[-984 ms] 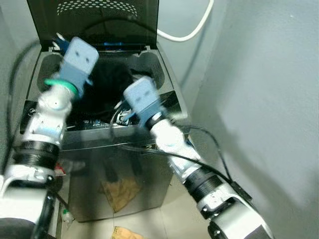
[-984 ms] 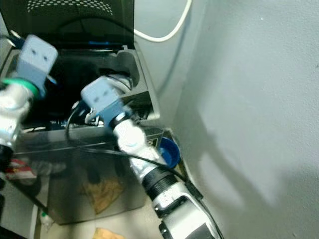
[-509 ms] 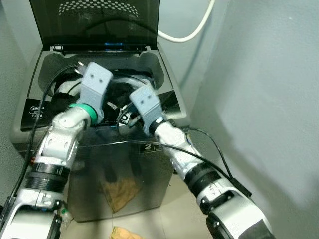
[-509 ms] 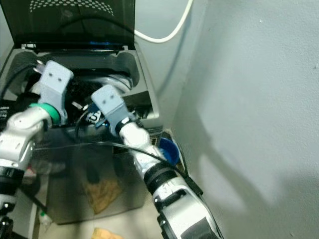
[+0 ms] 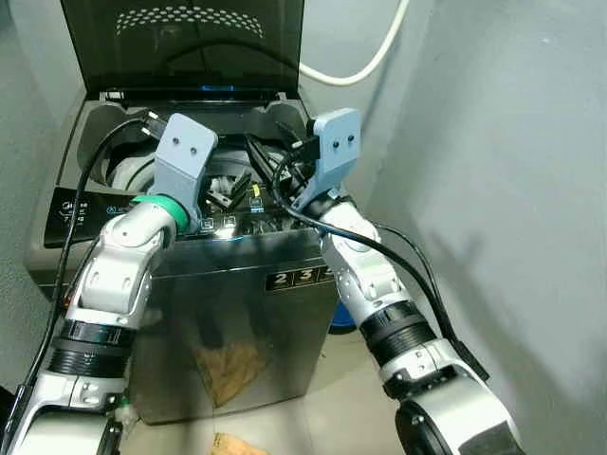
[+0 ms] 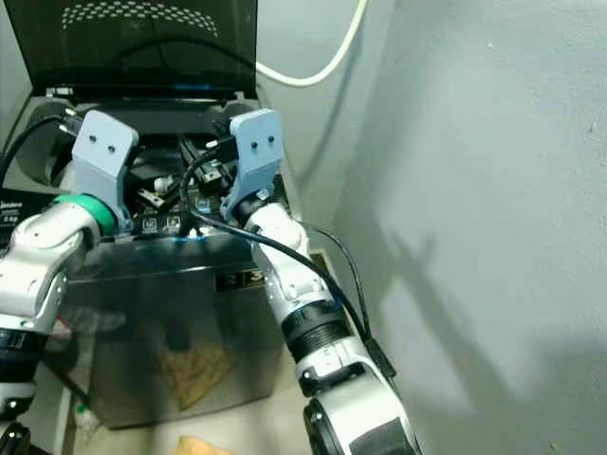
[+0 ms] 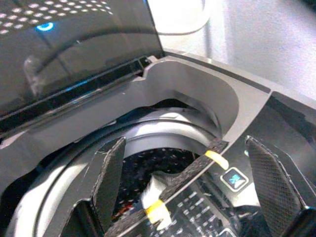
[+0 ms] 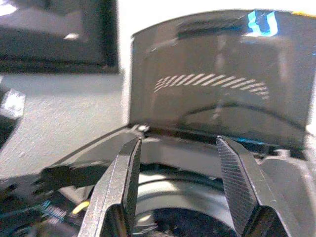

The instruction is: Clothes washing

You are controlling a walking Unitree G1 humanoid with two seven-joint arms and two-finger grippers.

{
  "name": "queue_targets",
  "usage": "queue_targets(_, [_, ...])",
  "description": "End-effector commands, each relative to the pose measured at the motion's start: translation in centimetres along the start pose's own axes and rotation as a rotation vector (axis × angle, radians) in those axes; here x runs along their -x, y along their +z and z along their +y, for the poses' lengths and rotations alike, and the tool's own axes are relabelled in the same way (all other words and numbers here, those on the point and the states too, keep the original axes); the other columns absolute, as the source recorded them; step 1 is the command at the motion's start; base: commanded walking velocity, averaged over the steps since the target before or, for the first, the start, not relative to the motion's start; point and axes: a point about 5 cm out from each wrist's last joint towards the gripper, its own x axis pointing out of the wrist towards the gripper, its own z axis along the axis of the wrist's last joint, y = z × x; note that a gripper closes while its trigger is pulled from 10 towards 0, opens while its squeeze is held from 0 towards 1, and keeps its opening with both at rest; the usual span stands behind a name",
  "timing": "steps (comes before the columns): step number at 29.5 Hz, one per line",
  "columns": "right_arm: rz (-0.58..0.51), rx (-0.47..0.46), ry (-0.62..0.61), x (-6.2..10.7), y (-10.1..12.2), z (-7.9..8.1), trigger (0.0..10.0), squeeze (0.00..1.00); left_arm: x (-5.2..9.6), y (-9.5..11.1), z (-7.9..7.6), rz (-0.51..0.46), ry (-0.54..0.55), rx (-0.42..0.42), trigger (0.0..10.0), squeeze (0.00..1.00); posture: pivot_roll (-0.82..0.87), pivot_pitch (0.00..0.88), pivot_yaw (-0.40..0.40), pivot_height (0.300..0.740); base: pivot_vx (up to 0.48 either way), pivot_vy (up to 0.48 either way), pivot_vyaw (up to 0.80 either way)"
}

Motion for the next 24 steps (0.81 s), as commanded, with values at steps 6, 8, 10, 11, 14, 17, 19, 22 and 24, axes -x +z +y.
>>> queue_targets(6, [-0.055, 0.079, -0.108, 3.2, 1.3, -2.7, 10.0, 0.0, 0.9, 1.5, -0.8, -0.131, 0.04, -0.022, 10.0, 0.0, 0.17, 0.0, -0.028, 0.74, 0.0, 0.0, 0.0])
queue_targets(8, [-0.028, 0.099, -0.138, 4.6, 0.9, -3.0, 10.0, 0.0, 1.1, 1.7, -1.3, -0.164, 0.052, -0.003, 10.0, 0.0, 0.17, 0.0, -0.028, 0.74, 0.0, 0.0, 0.0])
queue_targets(10, [-0.006, 0.115, -0.17, 5.7, 0.4, -3.1, 10.0, 0.0, 1.4, 1.8, -1.7, -0.183, 0.061, 0.031, 10.0, 0.0, 0.16, 0.0, -0.025, 0.74, 0.0, 0.0, 0.0])
queue_targets(11, [-0.006, 0.115, -0.17, 5.7, 0.4, -3.1, 10.0, 0.0, 1.4, 1.8, -1.7, -0.183, 0.061, 0.031, 10.0, 0.0, 0.16, 0.0, -0.025, 0.74, 0.0, 0.0, 0.0])
queue_targets(14, [0.024, 0.115, -0.239, 6.9, -0.2, -3.5, 10.0, 0.0, 1.6, 1.9, -2.1, -0.203, 0.08, 0.066, 10.0, 0.0, 0.15, 0.0, -0.022, 0.74, 0.0, 0.0, 0.0])
queue_targets(17, [0.055, 0.132, -0.34, 8.3, -0.7, -4.3, 10.0, 0.0, 2.0, 1.7, -2.6, -0.214, 0.094, 0.085, 10.0, 0.0, 0.14, 0.0, -0.017, 0.74, 0.0, 0.0, 0.0])
queue_targets(19, [0.068, 0.147, -0.433, 9.5, -0.9, -5.2, 10.0, 0.0, 2.4, 1.5, -3.1, -0.215, 0.101, 0.109, 10.0, 0.0, 0.14, 0.0, -0.014, 0.74, 0.0, 0.0, 0.0])
queue_targets(22, [0.082, 0.184, -0.58, 11.2, -0.7, -7.0, 10.0, 0.0, 3.1, 0.9, -4.1, -0.204, 0.097, 0.118, 10.0, 0.0, 0.13, 0.0, -0.012, 0.74, 0.0, 0.0, 0.0])
queue_targets(24, [0.086, 0.197, -0.611, 11.7, -0.4, -7.4, 10.0, 0.0, 3.2, 0.7, -4.4, -0.2, 0.097, 0.118, 10.0, 0.0, 0.13, 0.0, -0.012, 0.74, 0.0, 0.0, 0.0])
